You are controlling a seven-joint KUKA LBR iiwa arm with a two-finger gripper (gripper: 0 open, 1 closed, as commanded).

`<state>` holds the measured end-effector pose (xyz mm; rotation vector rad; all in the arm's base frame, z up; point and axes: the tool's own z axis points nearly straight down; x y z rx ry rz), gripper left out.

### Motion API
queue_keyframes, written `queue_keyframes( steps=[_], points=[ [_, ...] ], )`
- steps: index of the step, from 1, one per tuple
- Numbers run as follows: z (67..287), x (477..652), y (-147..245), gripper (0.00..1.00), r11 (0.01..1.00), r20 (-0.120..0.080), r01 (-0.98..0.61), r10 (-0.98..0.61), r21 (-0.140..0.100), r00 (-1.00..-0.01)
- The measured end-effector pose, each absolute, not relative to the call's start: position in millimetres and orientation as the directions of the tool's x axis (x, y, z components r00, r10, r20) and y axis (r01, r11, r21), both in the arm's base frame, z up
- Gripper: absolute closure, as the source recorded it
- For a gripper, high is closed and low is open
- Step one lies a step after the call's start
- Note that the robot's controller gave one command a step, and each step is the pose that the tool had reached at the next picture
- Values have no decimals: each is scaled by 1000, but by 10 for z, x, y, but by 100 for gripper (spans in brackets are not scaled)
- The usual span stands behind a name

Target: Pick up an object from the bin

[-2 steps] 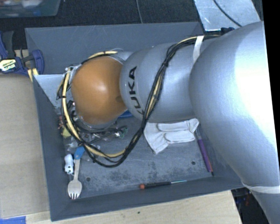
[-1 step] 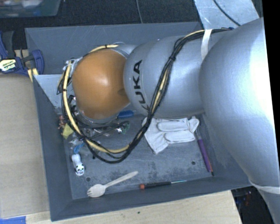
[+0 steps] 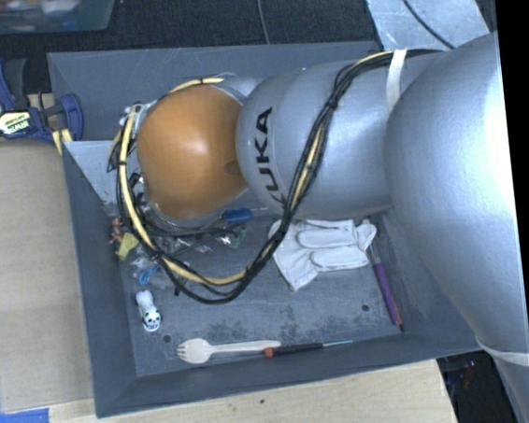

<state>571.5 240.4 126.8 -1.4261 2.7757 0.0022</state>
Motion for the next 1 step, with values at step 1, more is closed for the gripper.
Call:
queue_keyframes(
  steps=[1],
  points=[
    [1511,5706,2401,100,584,-17,-812,-812,-7,-583]
  ],
)
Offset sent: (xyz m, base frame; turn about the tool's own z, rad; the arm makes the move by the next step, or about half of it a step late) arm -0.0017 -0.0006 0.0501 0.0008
